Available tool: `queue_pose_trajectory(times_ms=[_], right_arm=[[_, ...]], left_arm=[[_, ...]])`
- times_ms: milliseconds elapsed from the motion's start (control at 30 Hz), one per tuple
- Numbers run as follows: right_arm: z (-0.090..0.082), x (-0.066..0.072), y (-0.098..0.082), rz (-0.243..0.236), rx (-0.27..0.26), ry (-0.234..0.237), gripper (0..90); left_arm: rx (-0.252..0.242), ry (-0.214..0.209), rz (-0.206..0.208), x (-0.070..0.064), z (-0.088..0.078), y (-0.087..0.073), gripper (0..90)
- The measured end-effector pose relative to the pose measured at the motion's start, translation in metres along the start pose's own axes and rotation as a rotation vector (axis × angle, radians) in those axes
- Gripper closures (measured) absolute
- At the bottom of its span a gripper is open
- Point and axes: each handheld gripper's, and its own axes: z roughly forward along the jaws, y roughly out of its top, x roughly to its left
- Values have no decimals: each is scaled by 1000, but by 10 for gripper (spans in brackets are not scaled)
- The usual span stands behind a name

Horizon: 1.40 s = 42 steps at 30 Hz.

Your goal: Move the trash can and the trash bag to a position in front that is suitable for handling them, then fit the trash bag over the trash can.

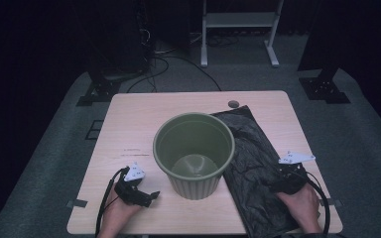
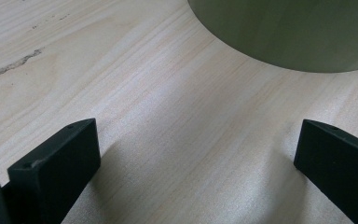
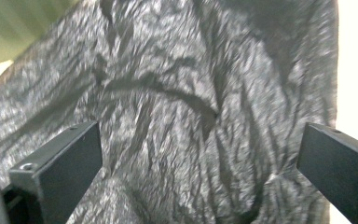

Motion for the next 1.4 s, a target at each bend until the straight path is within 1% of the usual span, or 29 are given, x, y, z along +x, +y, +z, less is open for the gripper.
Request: queue_pose_trajectory(times_ms=[67, 100, 133, 200, 233, 267, 367, 433, 467, 500, 567, 600, 633, 667, 700, 733, 767, 833, 867, 900, 933, 1033, 1067, 1233, 1267, 1333, 1400], right_arm=[[-2, -2, 2, 6, -2, -4, 0], [-4, -5, 4, 12, -16, -9, 0], [-3, -8, 5, 16, -20, -10, 0], [-3, -10, 5, 22, -15, -13, 0], [-2, -12, 6, 25, 1, -19, 0], [-3, -16, 8, 25, -7, -29, 0], [-1, -21, 13, 26, -7, -37, 0], [0, -23, 14, 27, -17, -38, 0], [4, -27, 17, 45, -9, -34, 0], [6, -29, 19, 43, 1, -37, 0], [8, -30, 21, 40, -2, -39, 0], [10, -31, 23, 37, -16, -38, 0], [15, -34, 27, 48, 6, -36, 0], [15, -34, 27, 48, 6, -36, 0], [18, -35, 28, 48, 24, -41, 0], [21, -35, 30, 42, 27, -42, 0], [22, -35, 30, 46, 25, -38, 0], [25, -36, 30, 51, 27, -46, 0], [29, -38, 28, 67, 40, -35, 0], [29, -38, 28, 67, 40, -35, 0], [31, -39, 26, 73, 57, -43, 0], [34, -41, 25, 82, 67, -38, 4], [34, -42, 25, 86, 70, -26, 40], [36, -43, 24, 87, 78, -26, 62], [36, -43, 23, 86, 83, -24, 126], [37, -43, 23, 85, 89, -31, 125], [37, -42, 23, 91, 89, -23, 122]], left_arm=[[-1, 0, -1, 0, 0, 0, 0], [-1, 0, -1, 0, 0, 0, 0], [-1, 0, -1, 0, 0, 0, 0], [0, 0, -1, 0, 0, 0, 0], [-1, 0, -1, 0, 0, 0, 0], [0, 0, 0, 0, 0, 0, 0], [0, 0, -1, 0, 0, 0, 0], [-1, 0, -1, 0, 0, 0, 0], [-1, 0, -1, 0, 0, 0, 0], [0, 0, 0, 0, 0, 0, 0], [-1, 0, -1, 0, 0, 0, 0], [0, 0, 0, 0, 0, 0, 0], [0, 0, -1, 0, 0, 0, 0], [0, 0, -1, 0, 0, 0, 0], [0, 0, 0, 0, 0, 0, 0], [-1, 0, -1, 0, 0, 0, 0], [0, 0, 0, 0, 0, 0, 0], [0, 0, 0, 0, 0, 0, 0], [0, 0, 0, 0, 0, 0, 0], [0, 0, 0, 0, 0, 0, 0], [0, 0, 0, 0, 0, 0, 0], [0, 0, 0, 0, 0, 0, 0], [0, 0, 0, 0, 0, 0, 0], [0, 0, 0, 0, 0, 0, 0], [0, 0, 0, 0, 0, 0, 0], [0, 0, 0, 0, 0, 0, 0], [0, 0, 0, 0, 0, 0, 0]])
